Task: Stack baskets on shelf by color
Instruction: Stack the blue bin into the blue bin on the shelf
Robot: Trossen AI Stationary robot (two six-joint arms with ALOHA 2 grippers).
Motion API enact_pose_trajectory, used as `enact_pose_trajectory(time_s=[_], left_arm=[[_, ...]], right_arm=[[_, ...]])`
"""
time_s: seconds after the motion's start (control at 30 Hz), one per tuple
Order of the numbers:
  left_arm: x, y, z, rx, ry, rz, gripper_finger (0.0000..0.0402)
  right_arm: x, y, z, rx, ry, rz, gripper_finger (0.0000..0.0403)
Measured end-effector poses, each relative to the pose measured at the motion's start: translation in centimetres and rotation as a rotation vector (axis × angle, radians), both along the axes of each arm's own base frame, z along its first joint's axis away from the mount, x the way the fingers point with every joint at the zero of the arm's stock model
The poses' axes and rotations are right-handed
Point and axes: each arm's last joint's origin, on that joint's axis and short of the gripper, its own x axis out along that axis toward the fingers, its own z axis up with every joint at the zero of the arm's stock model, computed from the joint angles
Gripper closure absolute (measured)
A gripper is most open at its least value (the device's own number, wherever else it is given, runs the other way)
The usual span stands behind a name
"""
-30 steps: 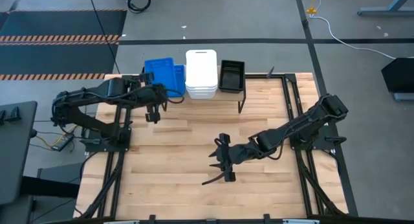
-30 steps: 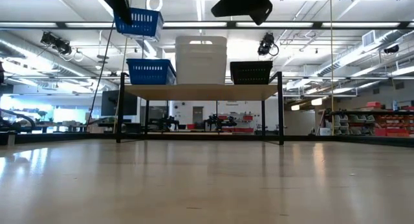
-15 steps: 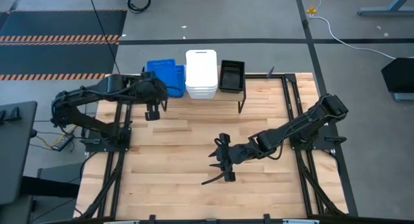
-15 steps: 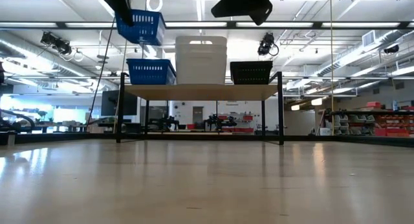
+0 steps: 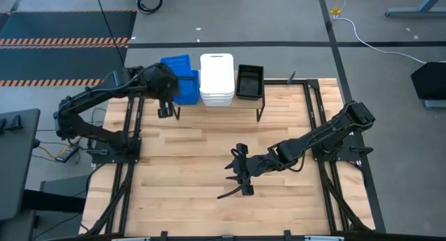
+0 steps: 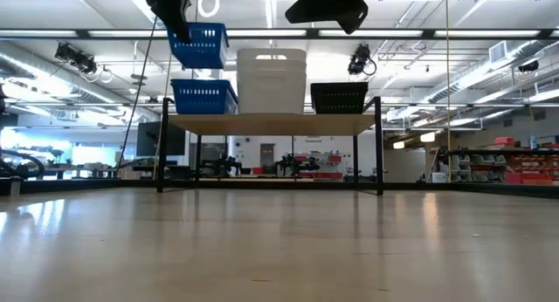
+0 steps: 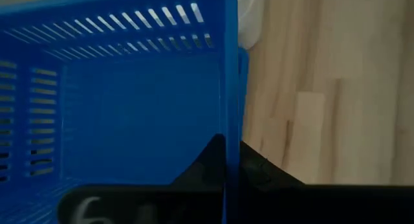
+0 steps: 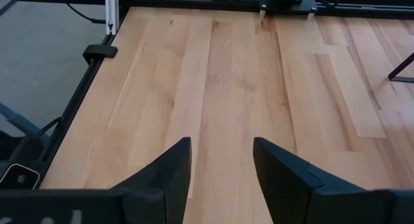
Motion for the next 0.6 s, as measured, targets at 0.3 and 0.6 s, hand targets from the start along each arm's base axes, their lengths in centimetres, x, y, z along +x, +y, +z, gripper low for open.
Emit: enact_pose_trajectory(time_s=[0.3, 0.6], left_arm=[[0.3, 0.8, -0.5, -0.054, 0.019, -0.100, 0.0393], [0.4, 2.0, -0.9, -0.061, 0.039, -0.101, 0.0393]], right_arm=[[0.0, 0.0, 0.0, 0.001, 0.001, 0.002, 0.0230], [0.0, 0.0, 0.0, 0.002, 0.001, 0.003, 0.0230]])
